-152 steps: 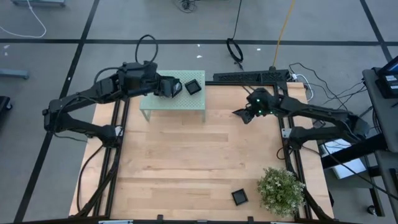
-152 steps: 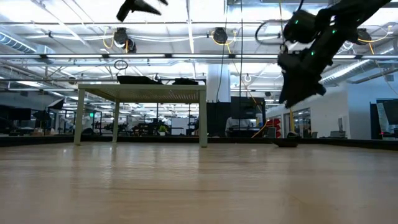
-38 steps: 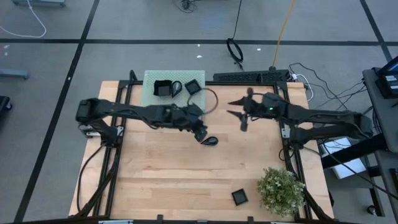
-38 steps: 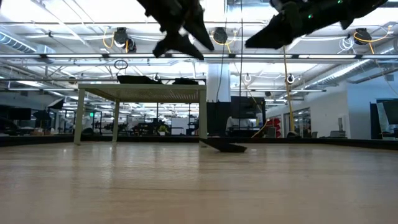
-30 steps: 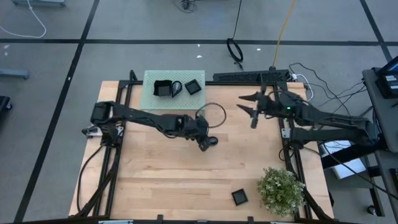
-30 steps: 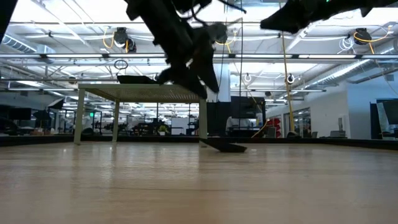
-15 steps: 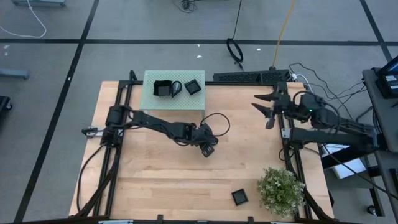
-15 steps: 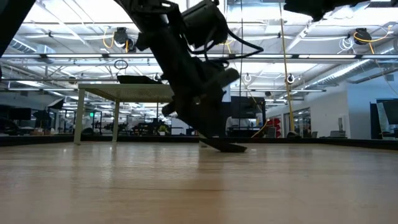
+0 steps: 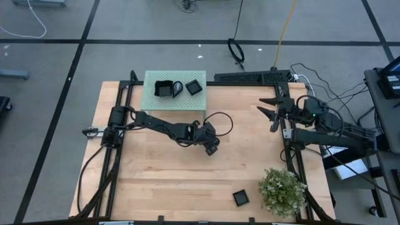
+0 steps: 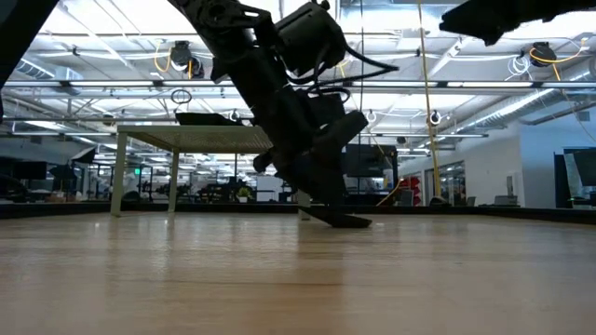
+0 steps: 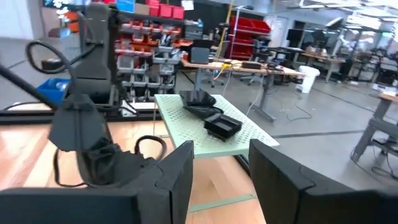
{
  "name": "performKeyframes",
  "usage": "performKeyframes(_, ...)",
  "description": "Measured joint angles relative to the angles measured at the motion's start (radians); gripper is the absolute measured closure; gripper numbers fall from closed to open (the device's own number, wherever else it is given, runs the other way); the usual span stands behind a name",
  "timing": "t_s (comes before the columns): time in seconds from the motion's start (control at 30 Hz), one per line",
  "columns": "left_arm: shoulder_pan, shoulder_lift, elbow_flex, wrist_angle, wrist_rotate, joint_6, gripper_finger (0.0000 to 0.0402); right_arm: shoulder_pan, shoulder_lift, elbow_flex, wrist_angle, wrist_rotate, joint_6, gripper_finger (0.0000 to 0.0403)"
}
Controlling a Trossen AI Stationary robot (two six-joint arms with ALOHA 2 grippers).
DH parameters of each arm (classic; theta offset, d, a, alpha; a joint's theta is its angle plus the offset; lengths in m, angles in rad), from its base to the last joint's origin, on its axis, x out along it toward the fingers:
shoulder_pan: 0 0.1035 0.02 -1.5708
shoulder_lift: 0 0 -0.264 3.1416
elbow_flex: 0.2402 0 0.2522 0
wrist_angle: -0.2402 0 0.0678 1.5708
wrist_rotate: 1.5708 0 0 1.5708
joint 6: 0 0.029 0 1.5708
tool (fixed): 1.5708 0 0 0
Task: Pick & Place Mini shaped plates
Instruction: Stack the drop shaped plate on top of the stacked drop shaped plates on the shelf
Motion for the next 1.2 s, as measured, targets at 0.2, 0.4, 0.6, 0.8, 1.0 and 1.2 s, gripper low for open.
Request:
performKeyframes(0.2, 0.001, 0.0, 0.0, -0.005, -0.052, 0.077, 0.025, -0.001, -0.081, -0.114, 0.064, 0.057, 0.056, 0.0262)
performKeyframes(0.4, 0.02, 0.015, 0.0, -0.026, -0.015, 0.093, 0.025, -0.001, -0.132, -0.231, 0.176, 0.075, 0.103, 0.0262)
performKeyframes(0.6, 0.034, 0.031, 0.0, -0.018, 0.029, 0.068, 0.025, -0.001, -0.144, -0.364, 0.336, 0.074, 0.179, 0.0261)
performKeyframes(0.8, 0.04, 0.034, 0.0, -0.023, 0.071, 0.058, 0.025, -0.001, -0.143, -0.491, 0.553, 0.073, 0.221, 0.0261)
performKeyframes(1.0, 0.04, 0.034, 0.0, -0.026, 0.134, 0.061, 0.025, -0.001, -0.143, -0.568, 0.676, 0.073, 0.286, 0.0261)
performKeyframes(1.2, 0.04, 0.033, 0.0, -0.049, 0.135, 0.059, 0.0273, -0.001, -0.143, -0.583, 0.687, 0.073, 0.313, 0.0261)
